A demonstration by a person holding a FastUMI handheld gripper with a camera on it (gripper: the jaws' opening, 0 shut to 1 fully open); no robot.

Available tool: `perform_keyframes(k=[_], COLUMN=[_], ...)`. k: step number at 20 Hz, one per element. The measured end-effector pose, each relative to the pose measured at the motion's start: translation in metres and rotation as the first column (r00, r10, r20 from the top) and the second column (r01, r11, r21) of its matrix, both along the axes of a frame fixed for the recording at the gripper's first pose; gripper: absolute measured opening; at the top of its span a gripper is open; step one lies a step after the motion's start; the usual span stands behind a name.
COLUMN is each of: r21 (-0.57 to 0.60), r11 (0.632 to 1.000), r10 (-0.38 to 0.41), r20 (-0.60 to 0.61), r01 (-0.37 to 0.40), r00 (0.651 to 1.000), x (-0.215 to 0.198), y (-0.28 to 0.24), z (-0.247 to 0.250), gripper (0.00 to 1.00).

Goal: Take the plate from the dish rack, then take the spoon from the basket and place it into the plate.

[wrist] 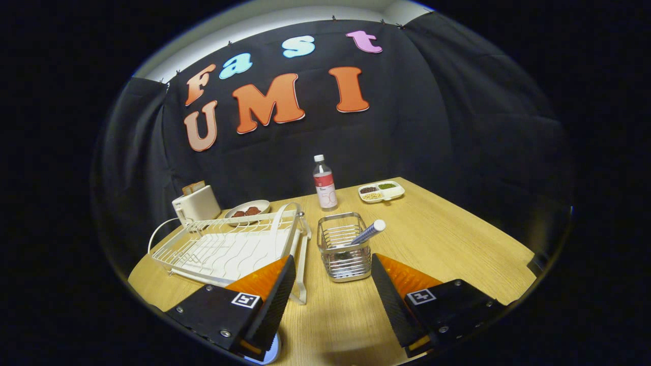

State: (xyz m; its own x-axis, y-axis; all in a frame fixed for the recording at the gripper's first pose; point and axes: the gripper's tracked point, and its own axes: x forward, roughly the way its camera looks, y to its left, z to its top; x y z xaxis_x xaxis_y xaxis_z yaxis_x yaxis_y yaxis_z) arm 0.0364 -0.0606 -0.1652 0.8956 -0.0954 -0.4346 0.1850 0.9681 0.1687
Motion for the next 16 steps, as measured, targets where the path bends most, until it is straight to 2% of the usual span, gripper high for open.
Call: perform_keyframes(k=[4, 6, 10, 11, 13, 16], r21=[-0.062, -0.086, -0.084, -0.079, -0.025, 0.056], r11=[0.996, 0.993, 0.992, 0.992, 0.996, 0.996], r10=[-0.061, -0.077, -0.097, -0.103, -0.087, -0.065], r20=[0.029, 0.024, -0.004, -0.006, 0.019, 0.046], r01=[0.062, 0.079, 0.096, 0.103, 0.088, 0.063], r00=[0.998, 0.997, 0.995, 0.995, 0.996, 0.997], x=[0.022, 0.030, 0.038, 0.038, 0.042, 0.045], y=[-0.025, -0.032, -0.033, -0.035, -0.025, -0.013], z=[0.000, -0.005, -0.015, -0.017, -0.010, -0.007], gripper=[0.79, 0.70, 0.45, 0.33, 0.23, 0.14])
